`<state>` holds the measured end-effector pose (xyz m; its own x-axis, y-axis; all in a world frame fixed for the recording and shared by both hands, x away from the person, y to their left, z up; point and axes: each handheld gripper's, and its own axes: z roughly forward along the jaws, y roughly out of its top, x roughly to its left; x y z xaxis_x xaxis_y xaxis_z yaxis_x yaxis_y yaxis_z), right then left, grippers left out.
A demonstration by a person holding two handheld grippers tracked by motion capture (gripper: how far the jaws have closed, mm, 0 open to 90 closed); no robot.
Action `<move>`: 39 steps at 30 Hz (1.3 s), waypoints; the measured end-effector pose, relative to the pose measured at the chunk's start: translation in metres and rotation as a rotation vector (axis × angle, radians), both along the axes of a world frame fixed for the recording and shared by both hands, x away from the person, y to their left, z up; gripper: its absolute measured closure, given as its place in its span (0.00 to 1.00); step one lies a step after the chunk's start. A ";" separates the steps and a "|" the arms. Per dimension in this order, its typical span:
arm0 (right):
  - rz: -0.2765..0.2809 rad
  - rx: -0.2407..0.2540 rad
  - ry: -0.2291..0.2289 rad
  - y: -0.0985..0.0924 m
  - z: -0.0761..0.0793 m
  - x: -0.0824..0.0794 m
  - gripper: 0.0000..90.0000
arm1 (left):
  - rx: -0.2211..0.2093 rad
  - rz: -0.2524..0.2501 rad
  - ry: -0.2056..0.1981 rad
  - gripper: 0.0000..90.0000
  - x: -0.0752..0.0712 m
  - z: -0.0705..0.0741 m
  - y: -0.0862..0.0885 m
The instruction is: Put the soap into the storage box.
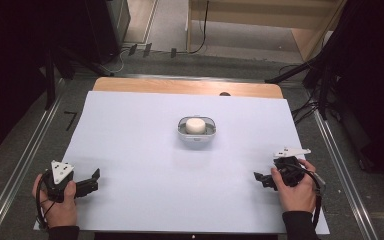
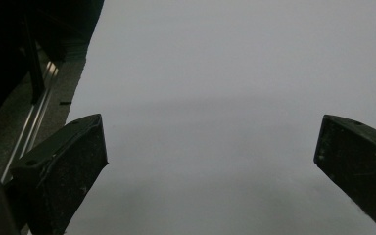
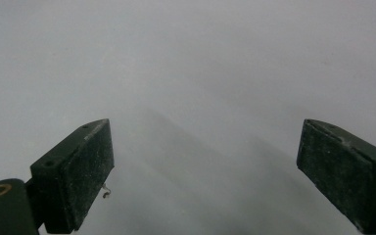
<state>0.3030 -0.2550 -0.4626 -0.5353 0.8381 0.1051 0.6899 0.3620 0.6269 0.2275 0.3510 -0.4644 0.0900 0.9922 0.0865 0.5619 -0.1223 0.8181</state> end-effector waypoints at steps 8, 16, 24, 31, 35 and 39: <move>-0.026 0.010 -0.001 -0.015 -0.004 -0.010 0.08 | 0.002 -0.001 0.001 0.00 0.000 0.000 0.000; -0.050 0.029 -0.007 -0.027 -0.005 -0.020 0.08 | 0.001 0.000 -0.002 0.00 0.000 0.000 0.000; -0.076 0.049 -0.012 -0.045 -0.007 -0.032 0.08 | 0.003 -0.001 -0.002 0.00 0.000 0.000 -0.001; -0.091 0.059 -0.007 -0.055 -0.012 -0.041 0.08 | 0.004 -0.001 -0.002 0.00 0.000 0.000 0.000; -0.107 0.063 -0.004 -0.060 -0.013 -0.045 0.08 | 0.003 0.000 -0.002 0.00 0.000 0.000 -0.001; -0.109 0.060 -0.009 -0.063 -0.013 -0.048 0.08 | 0.002 0.000 -0.002 0.00 0.000 0.000 0.000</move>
<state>0.2551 -0.3181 -0.4760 -0.4421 0.8839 0.1528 0.7174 0.2462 0.6517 0.2276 0.3506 -0.4646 0.0895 0.9920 0.0887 0.5599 -0.1237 0.8193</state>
